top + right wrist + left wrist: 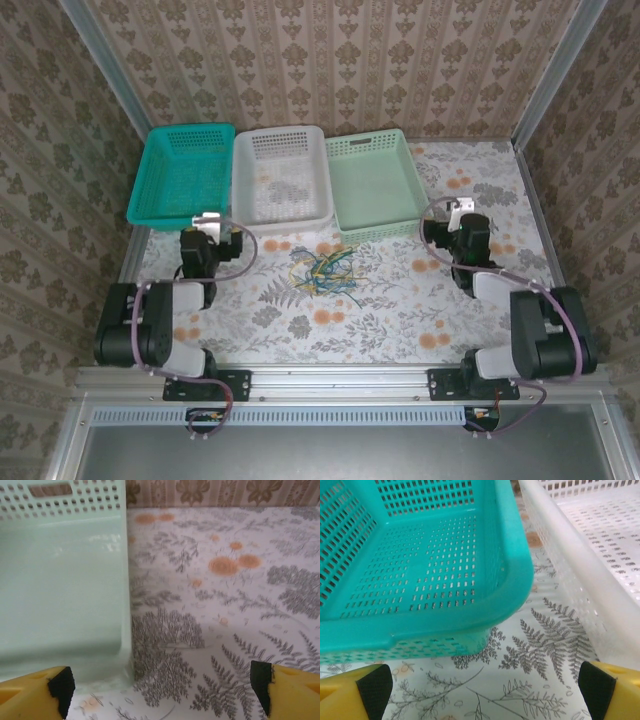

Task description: Untangle the cables

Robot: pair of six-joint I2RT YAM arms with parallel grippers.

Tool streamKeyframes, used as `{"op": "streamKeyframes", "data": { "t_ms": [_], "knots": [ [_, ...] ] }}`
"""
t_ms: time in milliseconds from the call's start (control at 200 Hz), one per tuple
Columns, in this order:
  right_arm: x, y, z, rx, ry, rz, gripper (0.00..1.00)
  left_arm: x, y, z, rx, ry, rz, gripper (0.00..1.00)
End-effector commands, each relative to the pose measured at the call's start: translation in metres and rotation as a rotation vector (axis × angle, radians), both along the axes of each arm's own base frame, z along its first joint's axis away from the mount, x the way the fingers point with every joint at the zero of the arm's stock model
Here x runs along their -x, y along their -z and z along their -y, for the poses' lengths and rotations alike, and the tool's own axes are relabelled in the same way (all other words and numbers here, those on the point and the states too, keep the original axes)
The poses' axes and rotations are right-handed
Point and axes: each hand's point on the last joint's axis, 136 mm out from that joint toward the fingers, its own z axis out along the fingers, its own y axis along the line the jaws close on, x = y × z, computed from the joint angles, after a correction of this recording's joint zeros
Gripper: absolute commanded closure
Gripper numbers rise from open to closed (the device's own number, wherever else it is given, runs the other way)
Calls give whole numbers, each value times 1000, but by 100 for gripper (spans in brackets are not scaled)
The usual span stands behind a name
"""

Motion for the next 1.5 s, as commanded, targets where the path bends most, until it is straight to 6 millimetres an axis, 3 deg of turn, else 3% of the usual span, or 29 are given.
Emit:
{"op": "streamKeyframes", "data": {
  "t_ms": [0,85,185,360,530,690,775,930,1045,1160,1495],
  "knots": [
    [13,-3,-9,-67,-18,-129,7,2,-15,-7,52,-88,-132,0],
    [20,-9,-15,-115,-27,-151,8,16,-15,8,-70,-87,-169,0],
    [19,-22,-15,-159,-2,-155,10,35,-32,21,-179,-80,-136,0],
    [-8,-40,-16,-169,24,-318,17,65,-54,14,-70,-137,-133,0],
    [-45,-18,-17,-144,24,-469,21,74,-80,6,9,-177,-82,0],
    [-59,14,-15,-104,44,-634,31,53,-107,1,210,-135,-154,0],
    [-62,15,-19,-111,44,-625,31,37,-118,1,221,-95,-188,0],
    [-64,33,-18,-94,47,-668,31,5,-120,9,223,-16,-259,0],
    [-62,47,-15,-78,67,-704,33,-18,-112,19,239,52,-309,1],
    [-61,53,-12,-69,83,-707,45,-39,-95,18,221,57,-381,3],
    [-49,52,11,-13,136,-714,71,-88,-61,21,209,81,-479,12]
  ]
}}
